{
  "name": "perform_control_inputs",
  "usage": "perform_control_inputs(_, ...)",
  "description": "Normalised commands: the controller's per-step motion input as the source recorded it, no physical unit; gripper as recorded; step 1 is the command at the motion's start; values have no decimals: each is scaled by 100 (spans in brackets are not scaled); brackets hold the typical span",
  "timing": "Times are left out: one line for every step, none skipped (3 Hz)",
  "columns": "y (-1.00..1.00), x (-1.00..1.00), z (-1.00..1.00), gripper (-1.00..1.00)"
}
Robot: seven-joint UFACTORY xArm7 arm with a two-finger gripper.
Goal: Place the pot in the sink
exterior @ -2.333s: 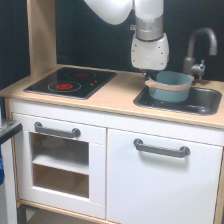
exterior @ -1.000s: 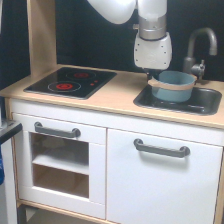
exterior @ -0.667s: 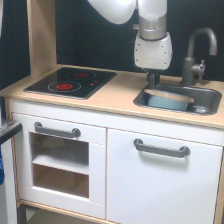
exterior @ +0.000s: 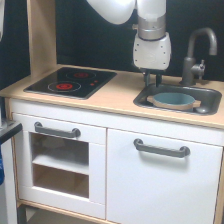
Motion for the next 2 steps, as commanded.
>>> perform_control_inputs(-9, -20, 55, 100)
perform_control_inputs(-10, -25, 55, 100)
